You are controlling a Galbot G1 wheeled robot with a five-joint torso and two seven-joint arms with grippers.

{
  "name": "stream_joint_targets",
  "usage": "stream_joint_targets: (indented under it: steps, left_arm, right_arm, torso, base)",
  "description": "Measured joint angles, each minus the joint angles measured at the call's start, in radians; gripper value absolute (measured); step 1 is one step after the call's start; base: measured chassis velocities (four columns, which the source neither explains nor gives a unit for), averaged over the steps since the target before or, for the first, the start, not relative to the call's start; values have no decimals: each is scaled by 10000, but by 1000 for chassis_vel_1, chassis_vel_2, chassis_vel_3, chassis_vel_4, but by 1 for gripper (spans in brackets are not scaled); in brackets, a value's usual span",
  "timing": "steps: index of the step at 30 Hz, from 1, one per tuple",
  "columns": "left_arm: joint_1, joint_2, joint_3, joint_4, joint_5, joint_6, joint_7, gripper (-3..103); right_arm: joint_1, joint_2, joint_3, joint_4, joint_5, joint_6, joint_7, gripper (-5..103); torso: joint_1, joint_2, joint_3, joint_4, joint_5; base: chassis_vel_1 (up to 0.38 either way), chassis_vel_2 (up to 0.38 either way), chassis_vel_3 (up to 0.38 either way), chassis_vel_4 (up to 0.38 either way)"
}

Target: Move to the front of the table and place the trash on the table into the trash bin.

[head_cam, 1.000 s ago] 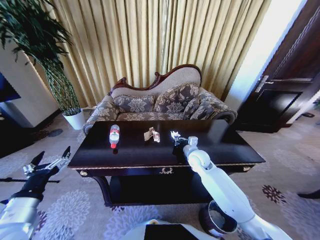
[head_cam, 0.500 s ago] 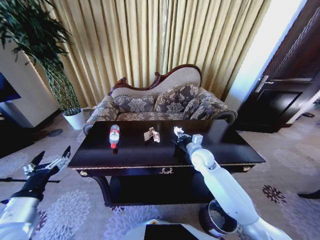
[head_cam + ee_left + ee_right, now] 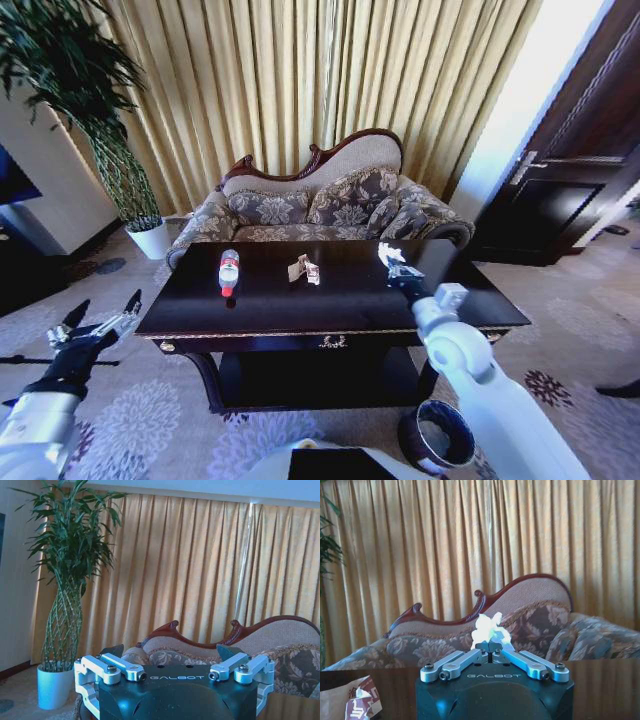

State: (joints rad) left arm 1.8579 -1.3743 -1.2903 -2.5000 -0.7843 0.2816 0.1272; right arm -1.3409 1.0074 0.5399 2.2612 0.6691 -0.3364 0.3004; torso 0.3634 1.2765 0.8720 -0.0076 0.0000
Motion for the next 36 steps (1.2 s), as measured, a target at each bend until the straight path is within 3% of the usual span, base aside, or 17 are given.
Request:
stream_joint_targets:
  steps: [20, 28, 36]
  left_arm:
    - [-94, 895, -18, 502, -250, -46, -13, 100]
    - [-122, 1177, 66, 922, -349, -146, -16, 100]
    - [-183, 1426, 102, 1210, -467, -160, -15, 100]
  right_arm:
    - [-3718, 215, 2445, 1665, -16, 780, -235, 0]
    - [-4417, 512, 2801, 2101, -50, 1012, -299, 0]
    - [-4434, 597, 2494, 2238, -229, 1024, -311, 0]
  torso:
    - [2, -1, 0, 1, -1]
    - [2, -1, 0, 1, -3]
    - [2, -1, 0, 1, 0]
  base:
    - [0, 0, 0, 0]
    - [0, 0, 0, 0]
    - [0, 0, 0, 0]
